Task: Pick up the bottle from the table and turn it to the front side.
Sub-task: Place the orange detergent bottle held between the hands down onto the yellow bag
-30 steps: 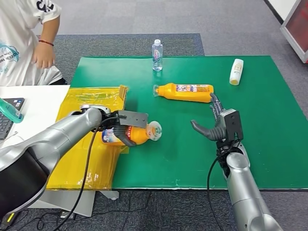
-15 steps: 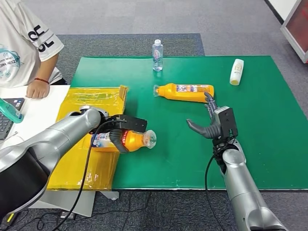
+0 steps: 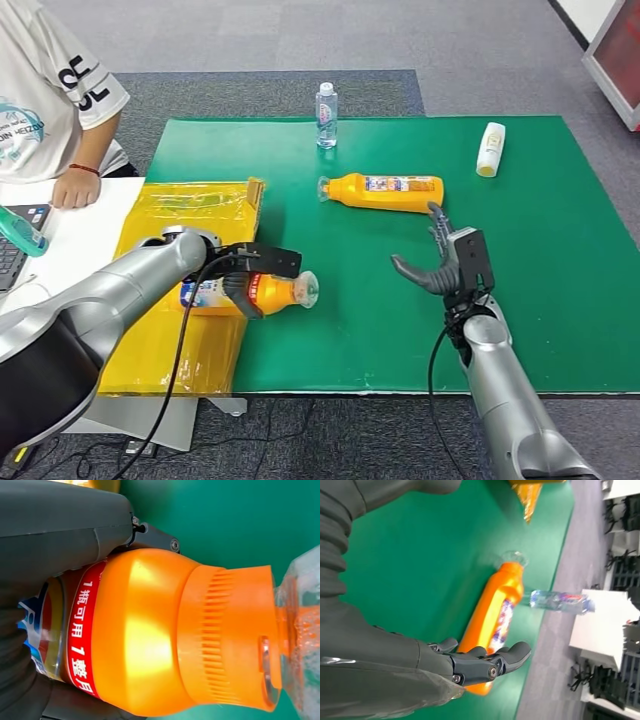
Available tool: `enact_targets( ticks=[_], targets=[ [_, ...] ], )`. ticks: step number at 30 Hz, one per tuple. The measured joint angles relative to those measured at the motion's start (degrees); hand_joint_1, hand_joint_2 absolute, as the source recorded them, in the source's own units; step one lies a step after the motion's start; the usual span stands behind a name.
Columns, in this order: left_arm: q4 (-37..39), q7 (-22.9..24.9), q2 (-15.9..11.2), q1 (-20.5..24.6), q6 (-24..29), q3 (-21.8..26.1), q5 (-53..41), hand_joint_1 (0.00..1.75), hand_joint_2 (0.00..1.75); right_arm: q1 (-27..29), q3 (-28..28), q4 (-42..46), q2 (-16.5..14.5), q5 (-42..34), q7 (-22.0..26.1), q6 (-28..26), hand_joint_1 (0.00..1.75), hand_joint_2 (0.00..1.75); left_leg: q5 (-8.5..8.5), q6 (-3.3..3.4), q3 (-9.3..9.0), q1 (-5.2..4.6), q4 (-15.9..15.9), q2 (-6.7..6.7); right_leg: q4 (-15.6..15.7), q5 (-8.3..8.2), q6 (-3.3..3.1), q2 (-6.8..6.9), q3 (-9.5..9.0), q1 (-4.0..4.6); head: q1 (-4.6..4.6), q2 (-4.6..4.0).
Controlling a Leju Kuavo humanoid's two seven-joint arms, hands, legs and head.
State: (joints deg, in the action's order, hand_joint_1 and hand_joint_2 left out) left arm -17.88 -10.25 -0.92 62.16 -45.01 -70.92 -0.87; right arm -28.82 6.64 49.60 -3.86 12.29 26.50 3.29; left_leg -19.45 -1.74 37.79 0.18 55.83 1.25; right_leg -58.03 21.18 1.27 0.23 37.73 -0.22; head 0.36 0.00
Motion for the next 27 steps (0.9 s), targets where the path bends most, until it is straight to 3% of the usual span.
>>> enact_targets(
  ticks=[6,16,17,21,27],
  targets=[
    [0.23,1.86,-0.29,-0.70,2.33,-1.18,-1.58,1.75,1.75,1.62,-0.90,-1.59,2.10,0.01,0.59,-0.93,0.00,1.75,-0.01,0.00,0.00,0.00,0.00,0.01,0.00,0.00,0.00,0.00,-0.02,0.00,-0.02,0.00],
    [0.25,0.31,-2.66,-1.28,4.35,-1.75,-2.07,1.75,1.75,2.61,-2.66,-3.46,3.45,0.73,1.06,-1.59,0.00,1.75,-0.01,-0.01,-0.14,0.00,-0.08,0.08,-0.01,0.01,-0.02,-0.08,-0.07,0.00,-0.01,0.00],
    [0.25,-0.06,-2.91,-1.34,4.55,-1.75,-2.05,1.68,1.75,2.71,-2.84,-3.61,3.52,0.84,1.17,-1.59,0.00,1.75,-0.01,-0.02,-0.17,0.00,-0.10,0.10,-0.01,0.01,-0.03,-0.10,-0.09,-0.01,-0.01,0.00],
    [0.25,-1.03,-3.90,-1.63,6.36,-1.75,-1.97,0.00,1.75,3.24,-3.63,-4.09,3.80,1.10,1.39,-1.60,0.00,1.75,-0.08,-0.08,-0.37,0.00,-0.16,0.24,-0.01,0.03,-0.07,-0.22,-0.20,-0.02,-0.01,0.00],
    [0.27,-1.48,-4.86,-4.25,10.60,-1.66,-1.54,0.00,1.75,4.87,-4.94,-4.20,4.28,1.34,1.39,-1.96,0.00,1.75,-0.03,-0.15,-0.40,0.06,-0.19,0.33,-0.01,0.06,-0.11,-0.32,-0.18,0.03,0.02,0.00]
  ],
)
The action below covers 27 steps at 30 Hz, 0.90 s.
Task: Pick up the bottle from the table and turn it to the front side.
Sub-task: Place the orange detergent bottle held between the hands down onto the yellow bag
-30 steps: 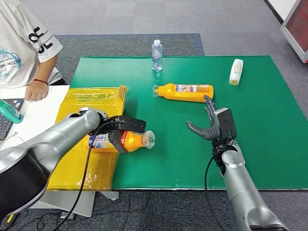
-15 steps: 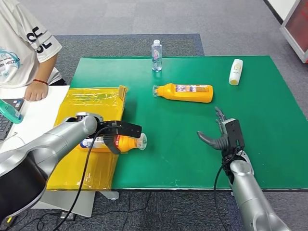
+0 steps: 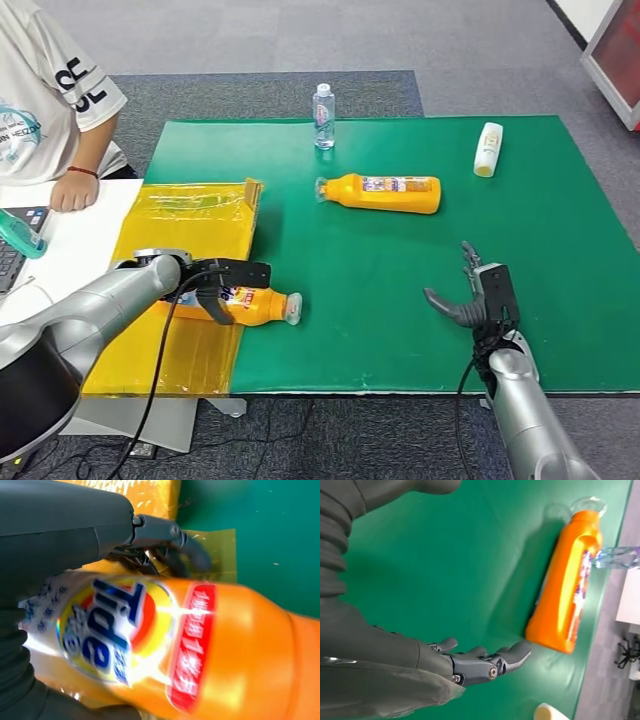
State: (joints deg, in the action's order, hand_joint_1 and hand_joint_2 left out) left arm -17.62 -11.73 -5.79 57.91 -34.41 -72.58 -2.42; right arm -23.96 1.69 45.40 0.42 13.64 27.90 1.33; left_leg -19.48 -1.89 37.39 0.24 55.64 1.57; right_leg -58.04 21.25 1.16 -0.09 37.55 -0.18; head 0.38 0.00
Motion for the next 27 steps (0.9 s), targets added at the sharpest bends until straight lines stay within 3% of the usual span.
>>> enact_targets(
  ticks=[1,5,12,17,21,24,27],
  targets=[
    [0.00,-0.32,-0.09,-0.23,0.82,0.03,0.03,0.00,1.75,0.23,-0.23,0.01,0.11,0.05,0.00,-0.10,0.00,1.75,0.01,0.01,0.01,0.01,0.00,-0.02,0.00,0.02,0.01,0.03,-0.02,0.01,-0.01,0.00],
    [0.00,-1.73,-0.24,-1.06,3.72,0.05,-0.24,0.00,0.00,1.15,-1.03,0.02,0.35,0.36,-0.03,-0.53,0.00,1.75,-0.06,0.10,0.02,-0.02,0.00,-0.07,0.01,0.11,0.12,0.10,-0.09,-0.04,-0.03,0.00],
    [-0.13,-3.03,-0.02,-2.70,10.68,0.53,-1.46,0.00,0.00,3.52,-2.69,0.93,0.65,1.05,-0.71,-1.40,0.00,1.75,-0.16,0.25,0.00,-0.13,0.00,-0.24,0.03,0.23,0.29,0.26,-0.18,-0.18,-0.03,0.00],
    [-1.39,-2.21,0.89,-4.99,21.54,2.69,-4.01,0.00,0.00,7.14,-5.36,4.28,0.77,1.80,-2.06,-1.72,0.00,1.75,-0.18,0.30,-0.02,-0.18,0.00,-0.35,0.03,0.27,0.34,0.38,-0.22,-0.23,-0.02,0.00],
    [-3.25,2.51,2.20,-7.32,30.95,5.24,-9.42,0.00,0.00,10.50,-8.04,7.95,0.77,2.94,-3.36,-1.54,0.00,1.75,-0.21,0.34,0.00,-0.22,0.00,-0.44,0.03,0.33,0.40,0.47,-0.25,-0.28,-0.02,0.00],
    [-3.65,3.65,2.47,-7.77,32.42,5.69,-10.77,0.00,0.00,11.06,-8.54,8.64,0.77,3.21,-3.59,-1.43,0.00,1.75,-0.22,0.35,0.00,-0.23,0.00,-0.45,0.03,0.35,0.42,0.48,-0.25,-0.30,-0.03,0.00],
    [-9.38,13.17,4.05,-11.91,40.08,10.82,-27.74,0.00,0.00,15.12,-12.88,14.10,0.03,5.14,-4.83,-0.04,0.00,1.75,-0.29,0.44,0.05,-0.28,0.01,-0.48,0.08,0.40,0.49,0.49,-0.25,-0.35,-0.04,0.00]
  ],
)
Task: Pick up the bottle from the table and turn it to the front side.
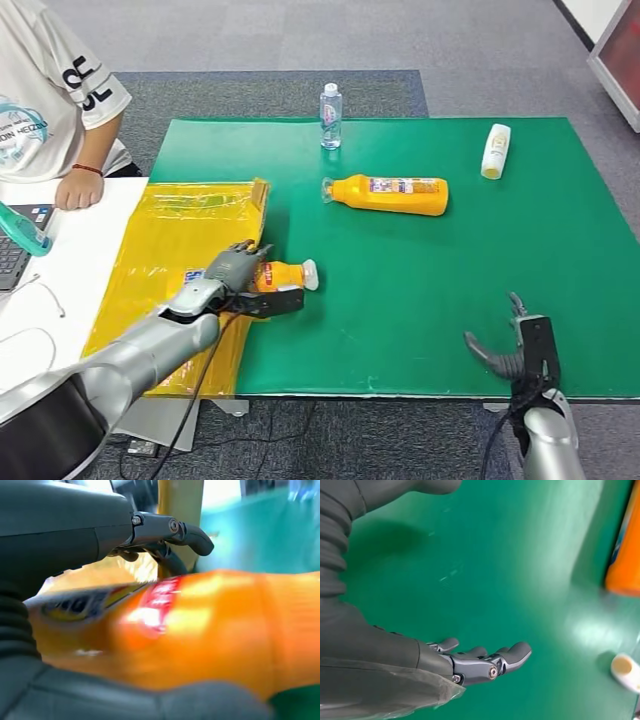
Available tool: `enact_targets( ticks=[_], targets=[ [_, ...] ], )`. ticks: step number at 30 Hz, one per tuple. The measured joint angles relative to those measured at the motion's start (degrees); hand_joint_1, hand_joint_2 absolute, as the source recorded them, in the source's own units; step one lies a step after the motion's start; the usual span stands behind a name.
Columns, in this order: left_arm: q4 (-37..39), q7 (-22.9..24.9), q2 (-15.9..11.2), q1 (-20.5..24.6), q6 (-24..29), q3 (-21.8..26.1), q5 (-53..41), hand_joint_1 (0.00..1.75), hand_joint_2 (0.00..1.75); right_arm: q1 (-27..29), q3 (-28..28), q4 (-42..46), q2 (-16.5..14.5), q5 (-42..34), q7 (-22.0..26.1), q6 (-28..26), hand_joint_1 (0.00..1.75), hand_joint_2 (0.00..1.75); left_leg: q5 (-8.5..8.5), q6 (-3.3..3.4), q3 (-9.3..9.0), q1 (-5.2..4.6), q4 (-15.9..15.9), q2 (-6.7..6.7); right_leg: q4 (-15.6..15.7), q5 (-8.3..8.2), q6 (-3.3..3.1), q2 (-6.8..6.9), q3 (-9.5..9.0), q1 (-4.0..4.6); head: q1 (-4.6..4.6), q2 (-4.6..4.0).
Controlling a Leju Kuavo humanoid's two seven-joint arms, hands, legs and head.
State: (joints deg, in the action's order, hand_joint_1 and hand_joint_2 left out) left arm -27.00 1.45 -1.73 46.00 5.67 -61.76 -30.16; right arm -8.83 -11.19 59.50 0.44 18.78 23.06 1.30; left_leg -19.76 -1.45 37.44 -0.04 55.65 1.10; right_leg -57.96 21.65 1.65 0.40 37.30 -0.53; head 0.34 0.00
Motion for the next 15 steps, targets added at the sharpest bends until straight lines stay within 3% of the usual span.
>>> enact_targets(
  ticks=[2,7,11,15],
  targets=[
    [-6.44,5.26,0.45,-2.87,1.04,5.39,-13.51,0.00,0.00,2.67,-3.18,3.71,-0.76,1.25,-0.60,0.96,0.00,1.75,-0.04,0.05,0.05,-0.01,0.00,-0.01,0.05,0.04,0.05,0.03,0.01,-0.01,0.01,0.00],
    [-23.21,7.17,-0.21,-6.32,-5.11,18.01,-30.56,0.00,0.00,6.42,-7.84,8.84,-2.21,2.00,-0.86,1.73,0.00,1.75,-0.11,0.11,0.14,-0.01,0.00,-0.08,0.08,0.16,0.11,0.14,0.02,-0.01,0.00,0.00],
    [-35.17,6.93,-0.47,-7.97,-7.57,26.23,-35.95,0.00,0.00,8.45,-10.93,11.72,-3.36,2.25,-0.79,2.47,0.00,1.75,-0.21,0.07,0.12,-0.02,0.00,-0.07,0.09,0.19,0.10,0.10,0.04,-0.01,0.02,0.00],
    [-42.09,5.21,-0.45,-9.96,-7.79,30.47,-37.66,0.00,0.00,9.14,-12.86,13.20,-4.40,2.77,-0.30,2.88,0.00,1.75,-0.22,0.08,0.12,-0.02,0.00,-0.07,0.09,0.24,0.11,0.11,0.04,-0.01,0.00,0.00]
  ],
)
